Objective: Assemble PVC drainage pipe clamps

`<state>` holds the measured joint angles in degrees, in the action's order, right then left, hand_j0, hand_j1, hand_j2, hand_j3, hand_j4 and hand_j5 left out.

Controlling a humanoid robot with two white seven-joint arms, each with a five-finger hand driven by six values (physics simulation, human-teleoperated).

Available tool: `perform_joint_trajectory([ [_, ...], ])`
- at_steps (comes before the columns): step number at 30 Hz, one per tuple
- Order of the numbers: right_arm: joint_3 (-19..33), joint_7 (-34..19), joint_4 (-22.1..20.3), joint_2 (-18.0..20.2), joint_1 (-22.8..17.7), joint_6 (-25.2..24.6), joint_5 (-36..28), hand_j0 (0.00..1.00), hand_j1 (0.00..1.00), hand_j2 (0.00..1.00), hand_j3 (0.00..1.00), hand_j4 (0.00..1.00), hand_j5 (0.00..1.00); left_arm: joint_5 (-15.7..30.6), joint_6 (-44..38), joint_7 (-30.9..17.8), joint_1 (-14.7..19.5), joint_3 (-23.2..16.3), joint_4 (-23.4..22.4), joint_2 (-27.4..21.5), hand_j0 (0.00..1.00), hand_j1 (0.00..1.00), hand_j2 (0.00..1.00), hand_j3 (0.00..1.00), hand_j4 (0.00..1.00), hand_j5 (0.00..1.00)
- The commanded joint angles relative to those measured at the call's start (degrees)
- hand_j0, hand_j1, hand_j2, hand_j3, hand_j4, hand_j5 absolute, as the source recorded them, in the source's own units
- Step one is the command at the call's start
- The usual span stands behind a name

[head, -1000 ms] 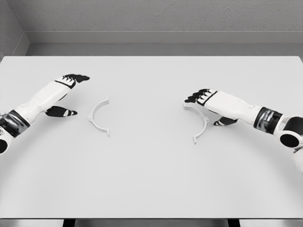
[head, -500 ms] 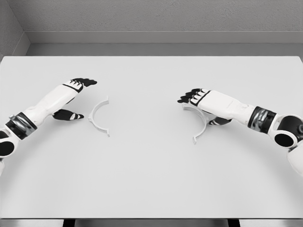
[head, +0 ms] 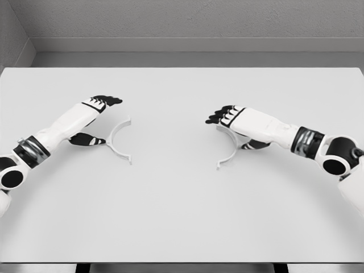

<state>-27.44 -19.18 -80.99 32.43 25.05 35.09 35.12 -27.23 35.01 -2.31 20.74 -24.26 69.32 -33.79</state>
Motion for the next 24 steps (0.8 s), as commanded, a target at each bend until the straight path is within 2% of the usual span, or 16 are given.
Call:
perform_joint_trajectory([
  [1, -0.51, 0.02, -0.04, -0.52, 0.00, -0.09, -0.40, 1.00, 1.00, 1.00, 1.00, 1.00, 1.00, 0.16, -0.01, 0.03, 0.00, 0.00, 0.11, 0.22, 1.00, 1.00, 1.00, 1.00, 1.00, 1.00],
  [16, -0.07, 0.02, -0.48, 0.53, -0.18, -0.09, -0.57, 1.00, 1.00, 1.00, 1.00, 1.00, 1.00, -0.19, -0.01, 0.03, 0.00, -0.79, 0.47, 1.71, 1.00, 1.00, 1.00, 1.00, 1.00, 1.00],
  [24, -0.51, 0.11, 3.21, 0.00, 0.35, -0.09, -0.40, 1.00, 1.00, 1.00, 1.00, 1.00, 1.00, -0.45, -0.01, 0.03, 0.09, -0.70, 0.55, 2.15, 1.00, 1.00, 1.00, 1.00, 1.00, 1.00],
])
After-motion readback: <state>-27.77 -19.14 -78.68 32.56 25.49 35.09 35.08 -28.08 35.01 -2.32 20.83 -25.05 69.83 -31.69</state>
